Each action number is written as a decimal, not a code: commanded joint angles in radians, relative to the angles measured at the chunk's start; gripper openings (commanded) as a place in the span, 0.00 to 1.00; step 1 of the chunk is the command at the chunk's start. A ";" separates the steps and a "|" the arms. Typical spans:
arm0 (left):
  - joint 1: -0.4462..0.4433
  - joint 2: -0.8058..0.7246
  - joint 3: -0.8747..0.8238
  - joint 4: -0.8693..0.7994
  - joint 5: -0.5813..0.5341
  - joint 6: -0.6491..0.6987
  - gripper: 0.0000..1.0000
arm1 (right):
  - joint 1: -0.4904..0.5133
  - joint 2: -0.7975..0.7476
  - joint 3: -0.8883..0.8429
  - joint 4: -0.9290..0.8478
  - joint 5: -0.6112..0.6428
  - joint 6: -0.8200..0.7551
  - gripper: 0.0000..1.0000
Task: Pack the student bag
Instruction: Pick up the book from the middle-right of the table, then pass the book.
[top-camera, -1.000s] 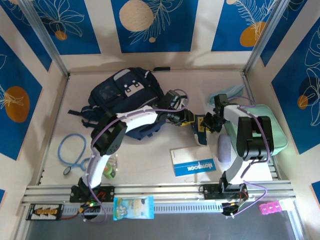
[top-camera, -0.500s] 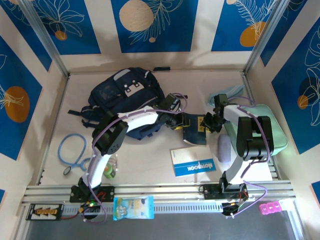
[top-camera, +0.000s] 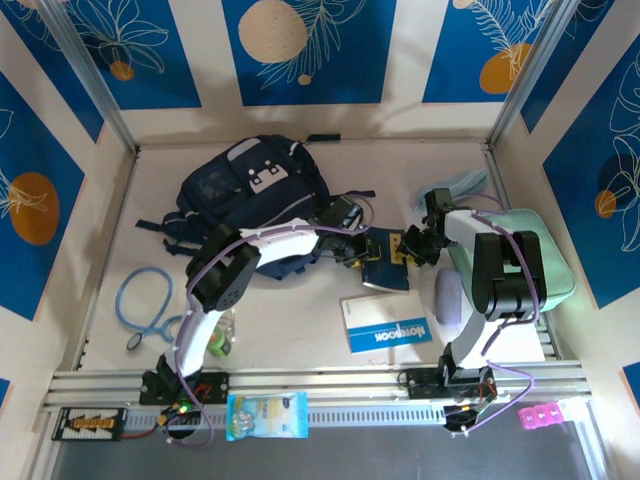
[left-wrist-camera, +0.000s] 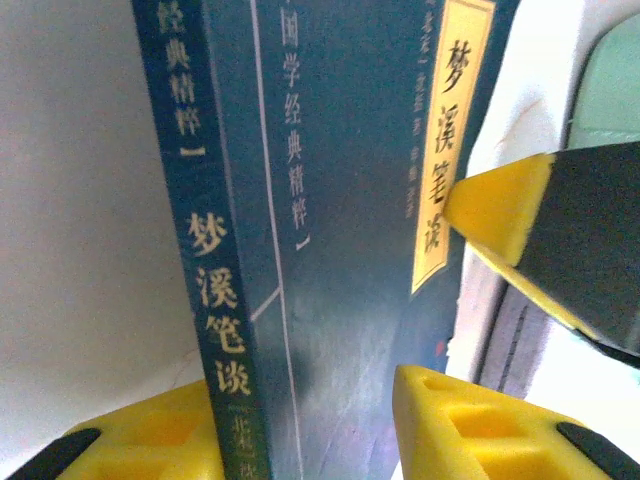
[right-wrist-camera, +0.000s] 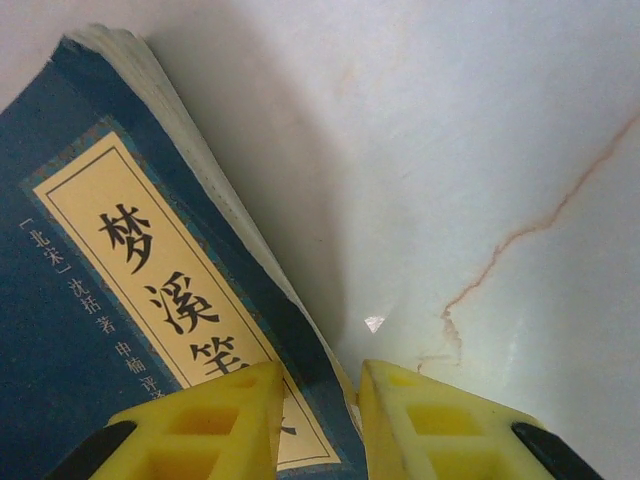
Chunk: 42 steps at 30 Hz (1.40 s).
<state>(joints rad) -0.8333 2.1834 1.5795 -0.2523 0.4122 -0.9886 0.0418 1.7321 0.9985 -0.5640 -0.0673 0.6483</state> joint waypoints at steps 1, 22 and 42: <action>0.000 0.004 0.033 -0.037 -0.003 0.043 0.33 | 0.011 0.028 -0.011 -0.031 -0.034 0.011 0.28; 0.148 -0.385 -0.053 -0.058 -0.040 0.191 0.00 | -0.021 -0.425 -0.150 0.204 -0.330 0.086 0.56; 0.362 -0.762 -0.464 0.487 -0.048 -0.235 0.00 | 0.392 -0.504 -0.289 1.032 -0.198 0.806 0.99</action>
<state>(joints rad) -0.4767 1.4742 1.1343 0.0555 0.3836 -1.1370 0.4244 1.2011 0.7105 0.3161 -0.3527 1.3239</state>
